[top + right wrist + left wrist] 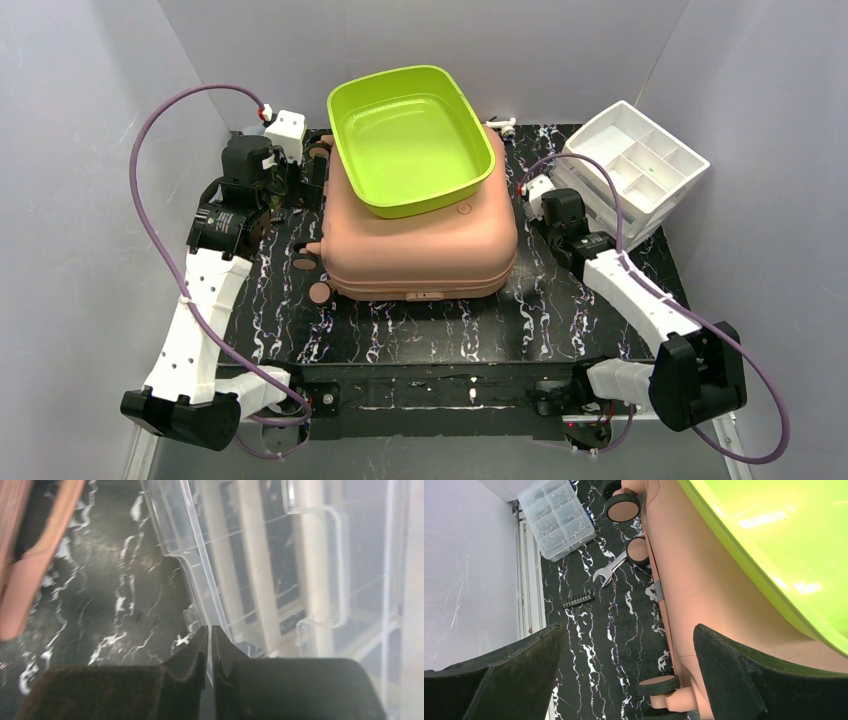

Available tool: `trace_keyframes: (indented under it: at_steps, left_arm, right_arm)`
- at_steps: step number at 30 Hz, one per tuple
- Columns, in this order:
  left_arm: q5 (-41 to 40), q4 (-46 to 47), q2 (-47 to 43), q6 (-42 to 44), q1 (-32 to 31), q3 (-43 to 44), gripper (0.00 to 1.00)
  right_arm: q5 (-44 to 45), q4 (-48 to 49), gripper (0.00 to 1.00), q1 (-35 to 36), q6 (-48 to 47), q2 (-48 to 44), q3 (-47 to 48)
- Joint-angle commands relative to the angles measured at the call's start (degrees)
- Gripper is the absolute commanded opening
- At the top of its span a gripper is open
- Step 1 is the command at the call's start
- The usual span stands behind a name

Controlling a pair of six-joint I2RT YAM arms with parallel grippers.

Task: Open, take out, and arrange the luggage
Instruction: Close the drawer in the storage box.

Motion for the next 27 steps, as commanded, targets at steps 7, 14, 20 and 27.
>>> trace_keyframes:
  at_steps: [7,14,20,27]
  left_arm:
    - [0.3,1.02,-1.78,-0.35,0.63,-1.3,0.98]
    - [0.56,1.36,-1.6,-0.33,0.82,-1.62,0.98]
    - [0.77,1.72,-1.73,-0.36,1.08,-2.07,0.98]
    - [1.27,2.13,-2.3,-0.43,1.57,-2.93,0.98]
  right_arm:
    - [12.95,15.84,0.14,0.01,-2.64,8.48,-0.46]
    - [19.06,22.72,0.12,0.01,-4.15,12.08,-0.29]
    - [23.02,26.14,0.11,-0.07,-5.2,15.14,0.5]
    - [24.84,28.3,0.11,-0.34,-5.49,18.34,1.36]
